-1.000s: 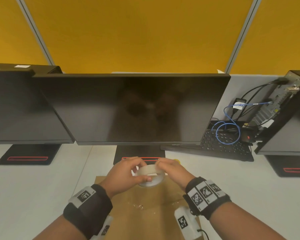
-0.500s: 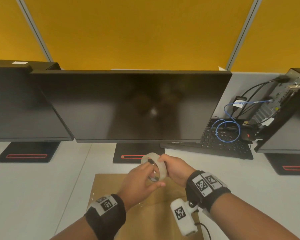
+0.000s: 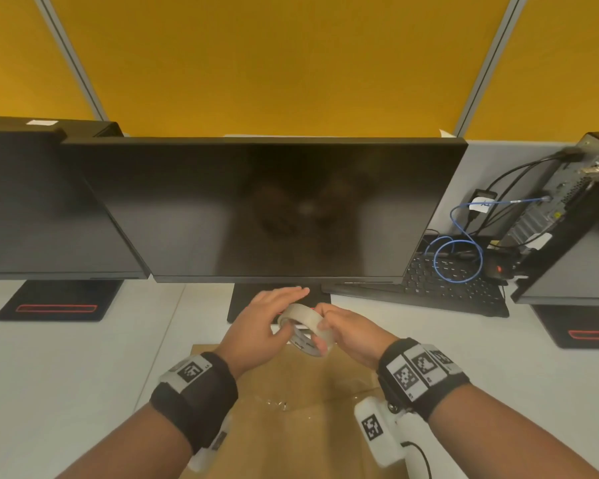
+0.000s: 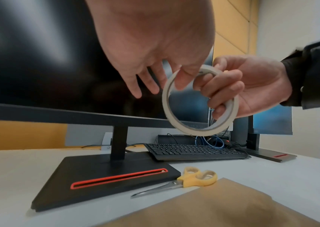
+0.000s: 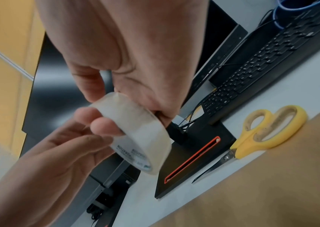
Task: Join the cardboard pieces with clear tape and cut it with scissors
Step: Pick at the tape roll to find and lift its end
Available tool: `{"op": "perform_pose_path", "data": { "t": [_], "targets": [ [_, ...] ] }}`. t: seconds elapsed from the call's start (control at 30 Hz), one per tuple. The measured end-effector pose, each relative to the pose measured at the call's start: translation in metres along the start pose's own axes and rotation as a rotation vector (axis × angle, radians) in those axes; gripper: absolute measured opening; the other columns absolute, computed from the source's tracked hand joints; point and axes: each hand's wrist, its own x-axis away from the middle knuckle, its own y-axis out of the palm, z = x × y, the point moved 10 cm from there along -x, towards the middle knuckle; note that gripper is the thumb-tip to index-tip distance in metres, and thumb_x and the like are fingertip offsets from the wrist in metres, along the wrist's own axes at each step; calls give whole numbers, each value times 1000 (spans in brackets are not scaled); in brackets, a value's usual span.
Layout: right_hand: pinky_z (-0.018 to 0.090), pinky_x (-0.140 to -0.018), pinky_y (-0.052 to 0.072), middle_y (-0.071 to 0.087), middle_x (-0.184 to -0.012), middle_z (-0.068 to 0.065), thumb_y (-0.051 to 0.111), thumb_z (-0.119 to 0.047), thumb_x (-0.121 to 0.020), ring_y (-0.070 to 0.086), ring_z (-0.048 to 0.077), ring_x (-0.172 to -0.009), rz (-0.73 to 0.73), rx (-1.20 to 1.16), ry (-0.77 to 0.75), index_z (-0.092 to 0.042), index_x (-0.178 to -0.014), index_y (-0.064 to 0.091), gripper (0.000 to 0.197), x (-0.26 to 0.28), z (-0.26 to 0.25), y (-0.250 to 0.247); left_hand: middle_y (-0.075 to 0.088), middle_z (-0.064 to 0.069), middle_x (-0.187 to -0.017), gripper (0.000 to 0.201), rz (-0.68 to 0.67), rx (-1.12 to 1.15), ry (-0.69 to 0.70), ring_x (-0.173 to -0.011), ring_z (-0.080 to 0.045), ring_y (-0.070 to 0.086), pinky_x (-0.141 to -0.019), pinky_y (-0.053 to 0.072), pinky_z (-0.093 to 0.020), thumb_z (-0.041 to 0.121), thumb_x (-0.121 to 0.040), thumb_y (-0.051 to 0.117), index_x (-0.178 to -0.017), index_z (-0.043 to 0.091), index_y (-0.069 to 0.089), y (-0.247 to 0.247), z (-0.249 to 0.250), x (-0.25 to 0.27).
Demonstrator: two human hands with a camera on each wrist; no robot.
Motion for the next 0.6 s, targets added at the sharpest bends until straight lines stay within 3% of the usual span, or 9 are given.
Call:
{"op": "perform_pose_path", "data": {
  "t": [0.07, 0.2, 0.3, 0.4, 0.47, 0.53, 0.6],
  "targets": [
    [42, -96, 38, 58, -76, -2, 43, -25, -74, 53, 33, -103, -24, 13, -15, -24, -77, 56, 14, 0, -2, 6, 42, 40, -114, 52, -39, 36, -35, -106, 17, 41, -97, 37, -12, 11, -91, 53, -127, 49, 48, 4, -3, -2],
    [48, -105, 33, 59, -79, -1, 43, -23, -71, 52, 29, -108, -41, 0, -31, -26, -74, 55, 13, 0, -4, 13, 50, 35, -106, 55, -2, 149, -83, -105, 16, 46, -88, 41, -9, 3, -91, 51, -118, 51, 52, 2, -7, -1],
    [51, -108, 33, 61, -84, -1, 47, -30, -69, 51, 32, -116, -58, 6, -42, -32, -72, 58, 12, 2, -2, 15, 54, 30, -104, 53, 43, 239, -124, -101, 18, 47, -83, 42, -5, 2, -90, 54, -108, 52, 53, 1, -12, 2],
    [44, -107, 34, 62, -103, 13, 44, -20, -76, 52, 27, -117, -69, -7, -26, -30, -71, 58, 18, 7, -2, 19, 58, 26, -106, 52, 74, 309, -177, -100, 17, 50, -86, 44, -12, 3, -90, 56, -104, 53, 55, 2, -20, 7],
    [39, -105, 34, 61, -111, 15, 42, -14, -80, 53, 23, -116, -84, -18, -23, -28, -69, 56, 23, 8, -2, 21, 59, 26, -106, 53, 90, 329, -200, -101, 15, 51, -90, 44, -16, 2, -90, 55, -105, 53, 55, 3, -22, 9],
    [41, -106, 34, 60, -114, 14, 44, -16, -77, 52, 24, -118, -96, -21, -53, -28, -67, 56, 19, 9, -5, 24, 58, 28, -105, 54, 104, 322, -204, -101, 16, 50, -92, 44, -17, 0, -90, 54, -106, 52, 55, 3, -22, 11],
    [41, -104, 37, 63, -107, 10, 50, -23, -71, 54, 25, -112, -93, -3, -65, -30, -70, 57, 10, 8, -7, 24, 58, 29, -103, 53, 113, 311, -209, -102, 15, 50, -93, 43, -18, 0, -90, 53, -110, 49, 55, 1, -21, 11]
  ]
}}
